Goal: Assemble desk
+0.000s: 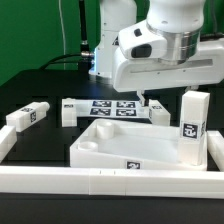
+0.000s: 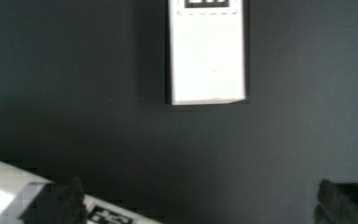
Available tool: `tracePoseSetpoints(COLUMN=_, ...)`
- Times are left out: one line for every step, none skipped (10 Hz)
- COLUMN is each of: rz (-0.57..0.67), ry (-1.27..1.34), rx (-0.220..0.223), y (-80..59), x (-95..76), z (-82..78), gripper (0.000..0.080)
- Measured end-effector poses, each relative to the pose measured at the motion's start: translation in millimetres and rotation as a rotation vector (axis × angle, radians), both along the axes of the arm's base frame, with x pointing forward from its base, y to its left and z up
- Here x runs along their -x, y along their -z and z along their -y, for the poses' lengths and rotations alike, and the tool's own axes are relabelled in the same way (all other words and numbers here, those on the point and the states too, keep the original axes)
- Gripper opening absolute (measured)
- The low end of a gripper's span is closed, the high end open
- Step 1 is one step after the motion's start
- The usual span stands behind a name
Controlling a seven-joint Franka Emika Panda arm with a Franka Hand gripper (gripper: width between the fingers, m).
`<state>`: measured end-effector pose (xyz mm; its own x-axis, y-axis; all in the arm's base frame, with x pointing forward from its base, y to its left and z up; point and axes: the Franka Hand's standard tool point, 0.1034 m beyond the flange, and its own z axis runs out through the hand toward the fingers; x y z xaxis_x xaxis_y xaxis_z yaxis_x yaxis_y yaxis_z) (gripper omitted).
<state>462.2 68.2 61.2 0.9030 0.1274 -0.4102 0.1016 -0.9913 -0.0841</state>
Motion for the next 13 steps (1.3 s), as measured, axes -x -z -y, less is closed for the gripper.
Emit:
tracePoseSetpoints(rz=-0.075, ry=-0.004, rx=0.0, y=0.7, x=1.3, z=-1.1, gripper=0.0649)
tracePoseSetpoints(rz=-0.12, ry=-0.007, rx=0.0, y=2.6, x=-0.7, z=-2.4, gripper=0.0649)
tracePoseSetpoints(rz=-0.195, ry=-0.022, rx=0.033, y=2.7, x=6.4, z=-0.1, gripper=0.0649)
tracePoseSetpoints(rz=-0.27, ry=-0.061, rx=0.088, y=6.2, x=11.0, z=3.0, gripper=0.0649)
tracePoseSetpoints(rz=-0.324, ry=-0.076, rx=0.104, y=11.0, x=13.4, z=5.5, gripper=0.0649)
tracePoseSetpoints(rz=-0.371, ry=-0.092, rx=0.105, y=11.3, x=17.1, z=6.7, gripper=0.0649)
tracePoseSetpoints(rz=-0.446, ry=-0.094, rx=0.112, y=11.2, x=21.6, z=7.2, gripper=0.0649)
tracePoseSetpoints(rz=-0.475, ry=-0.095, rx=0.116, y=15.2, x=18.9, z=6.8, gripper=0.0649)
tracePoseSetpoints(rz=-0.464, ry=-0.095, rx=0.115, y=16.5, x=16.5, z=6.5, gripper=0.0649)
tracePoseSetpoints(rz=-0.462, ry=-0.099, rx=0.118, y=17.3, x=16.8, z=6.9, gripper=0.0649)
tracePoseSetpoints(rz=-0.457, ry=-0.114, rx=0.122, y=21.4, x=19.7, z=5.9, gripper=0.0649)
tracePoseSetpoints(rz=-0.451, ry=-0.125, rx=0.117, y=27.2, x=24.0, z=2.6, gripper=0.0649)
tracePoseSetpoints(rz=-0.45, ry=-0.135, rx=0.113, y=33.3, x=30.6, z=-2.4, gripper=0.0649)
